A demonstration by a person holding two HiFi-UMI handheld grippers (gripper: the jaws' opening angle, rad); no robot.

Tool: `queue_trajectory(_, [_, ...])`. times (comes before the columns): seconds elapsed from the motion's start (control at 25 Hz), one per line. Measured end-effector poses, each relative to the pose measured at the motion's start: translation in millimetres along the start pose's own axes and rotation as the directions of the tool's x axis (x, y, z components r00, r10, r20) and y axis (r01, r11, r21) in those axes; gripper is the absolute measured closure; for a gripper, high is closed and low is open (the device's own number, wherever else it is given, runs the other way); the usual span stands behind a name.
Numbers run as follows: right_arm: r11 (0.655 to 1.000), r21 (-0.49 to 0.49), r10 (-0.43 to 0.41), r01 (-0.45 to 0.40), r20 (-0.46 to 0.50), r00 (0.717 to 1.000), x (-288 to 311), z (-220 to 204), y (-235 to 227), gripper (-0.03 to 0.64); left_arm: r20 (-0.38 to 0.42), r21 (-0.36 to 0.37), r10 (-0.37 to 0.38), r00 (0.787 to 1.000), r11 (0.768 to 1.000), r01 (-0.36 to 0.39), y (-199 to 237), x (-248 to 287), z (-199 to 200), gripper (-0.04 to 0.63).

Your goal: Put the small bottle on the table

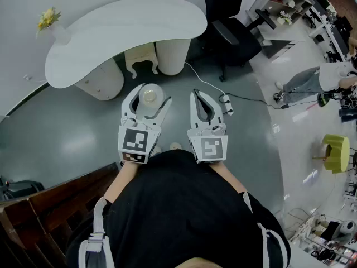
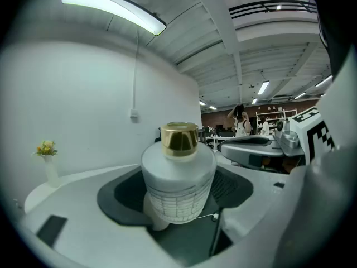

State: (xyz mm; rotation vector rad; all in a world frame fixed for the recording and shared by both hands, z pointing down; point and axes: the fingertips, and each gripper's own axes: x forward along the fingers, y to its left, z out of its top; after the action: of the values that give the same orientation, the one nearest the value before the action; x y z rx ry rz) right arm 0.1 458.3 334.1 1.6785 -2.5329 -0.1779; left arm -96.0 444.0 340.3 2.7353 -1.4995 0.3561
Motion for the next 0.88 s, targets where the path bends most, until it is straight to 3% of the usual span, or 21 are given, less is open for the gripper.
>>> queue_trajectory(0.16, [1.0, -0.009, -0.016, 0.017, 0.09, 0.996, 4, 7, -14, 0.597, 0.004, 0.001, 0.001, 1.0, 1.0, -0.001, -5, 9, 3, 0.262])
queue_trajectory(0.88, [0.997, 0.056, 0.053, -0.059, 0.093, 0.994, 20, -8, -61, 0.595, 0.005, -0.032, 0.05, 0.999, 0.998, -0.05, -19, 50, 10, 0.262])
